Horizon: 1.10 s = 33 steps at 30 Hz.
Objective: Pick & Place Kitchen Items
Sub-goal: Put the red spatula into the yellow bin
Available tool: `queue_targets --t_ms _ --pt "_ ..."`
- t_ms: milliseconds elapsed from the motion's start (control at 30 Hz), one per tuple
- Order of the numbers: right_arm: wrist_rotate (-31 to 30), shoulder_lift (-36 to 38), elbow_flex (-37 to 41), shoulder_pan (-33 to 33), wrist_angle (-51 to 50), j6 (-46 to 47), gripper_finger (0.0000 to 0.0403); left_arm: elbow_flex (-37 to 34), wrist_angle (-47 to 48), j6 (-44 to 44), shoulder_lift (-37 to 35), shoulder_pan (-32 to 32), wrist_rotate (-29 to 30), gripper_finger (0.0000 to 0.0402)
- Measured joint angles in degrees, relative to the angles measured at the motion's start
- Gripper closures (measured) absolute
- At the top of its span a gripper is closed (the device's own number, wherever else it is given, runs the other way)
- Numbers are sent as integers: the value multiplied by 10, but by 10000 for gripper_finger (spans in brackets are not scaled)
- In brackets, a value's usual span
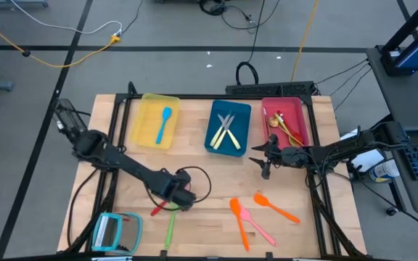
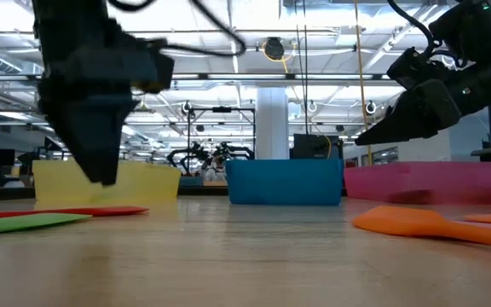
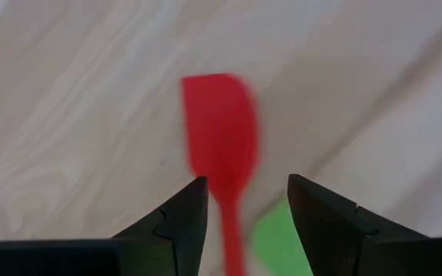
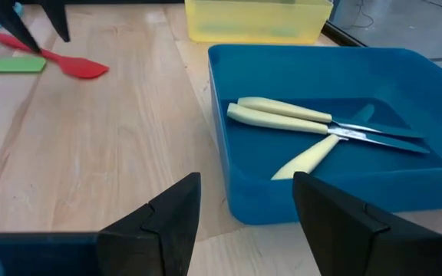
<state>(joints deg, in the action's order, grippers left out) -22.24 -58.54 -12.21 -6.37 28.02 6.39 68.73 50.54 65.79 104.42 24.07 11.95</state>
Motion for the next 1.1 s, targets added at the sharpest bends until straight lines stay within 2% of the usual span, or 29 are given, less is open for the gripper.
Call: queue_targets --t_ms 367,600,833,933,1100 --pt "0 0 0 0 3 0 202 1 -8 2 55 -21 0 215" --pt "0 0 0 0 0 0 202 -2 -5 -16 49 -29 -7 215" --pt "0 0 0 0 0 0 202 -7 3 -21 46 -32 12 216" --pt "0 0 0 0 0 0 202 -13 -4 -15 44 -35 10 234" --pt "0 0 0 0 0 0 202 -17 -6 -16 43 -40 -6 287"
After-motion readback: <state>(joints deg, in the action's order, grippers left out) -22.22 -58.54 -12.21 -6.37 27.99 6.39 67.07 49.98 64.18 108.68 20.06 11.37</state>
